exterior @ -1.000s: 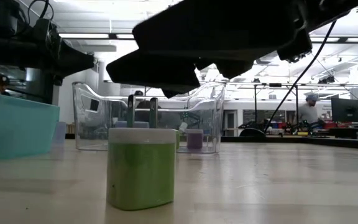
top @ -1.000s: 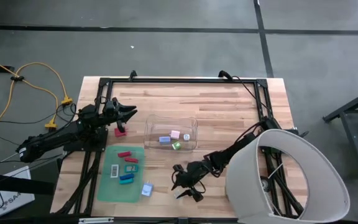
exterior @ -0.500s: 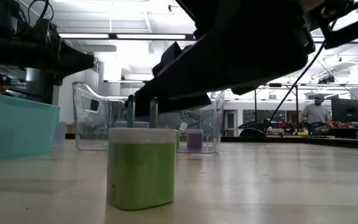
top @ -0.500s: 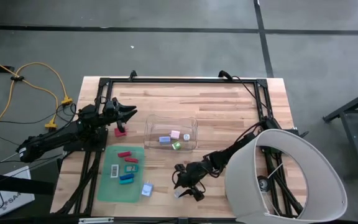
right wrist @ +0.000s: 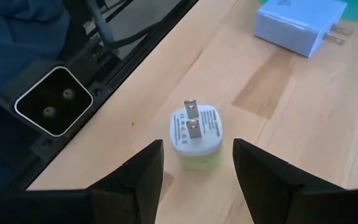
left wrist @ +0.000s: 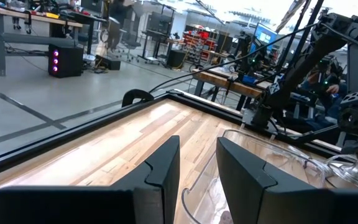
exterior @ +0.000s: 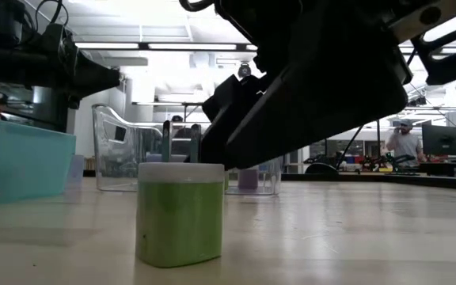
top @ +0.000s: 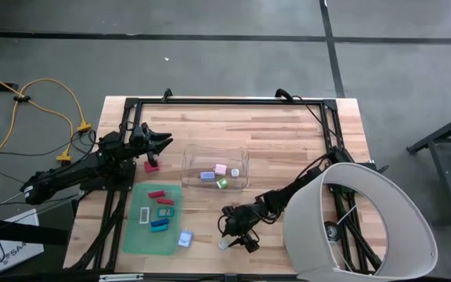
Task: Pick & Place Office items
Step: Put the green charger adapter into the transparent bin
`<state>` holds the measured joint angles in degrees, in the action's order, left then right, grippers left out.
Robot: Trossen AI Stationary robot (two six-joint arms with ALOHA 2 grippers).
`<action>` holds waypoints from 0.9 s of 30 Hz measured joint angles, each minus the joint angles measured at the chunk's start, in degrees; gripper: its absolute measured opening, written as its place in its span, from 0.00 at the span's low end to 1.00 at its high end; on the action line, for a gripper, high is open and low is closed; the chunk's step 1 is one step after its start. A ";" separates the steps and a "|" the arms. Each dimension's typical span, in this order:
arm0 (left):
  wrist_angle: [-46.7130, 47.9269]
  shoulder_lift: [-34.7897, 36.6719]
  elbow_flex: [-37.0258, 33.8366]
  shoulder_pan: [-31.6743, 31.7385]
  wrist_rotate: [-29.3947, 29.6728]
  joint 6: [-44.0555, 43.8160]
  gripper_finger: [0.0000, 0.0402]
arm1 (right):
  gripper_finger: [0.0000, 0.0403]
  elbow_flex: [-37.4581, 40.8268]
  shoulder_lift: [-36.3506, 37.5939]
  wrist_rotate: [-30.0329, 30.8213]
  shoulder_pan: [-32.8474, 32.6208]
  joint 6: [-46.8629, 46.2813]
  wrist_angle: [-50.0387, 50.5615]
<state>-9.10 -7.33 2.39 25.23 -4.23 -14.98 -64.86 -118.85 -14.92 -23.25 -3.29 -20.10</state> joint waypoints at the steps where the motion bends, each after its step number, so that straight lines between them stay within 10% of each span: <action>1: 0.00 0.00 0.00 -0.02 -0.02 0.00 0.25 | 0.45 0.00 0.00 0.00 0.00 0.00 0.17; 27: -0.09 0.02 0.00 -0.02 -0.01 0.01 0.25 | 0.45 -0.31 -1.49 -0.77 1.25 -0.13 0.40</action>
<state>-9.19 -7.31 2.39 25.21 -4.24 -14.97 -65.17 -120.33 -15.68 -22.00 -3.42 -19.70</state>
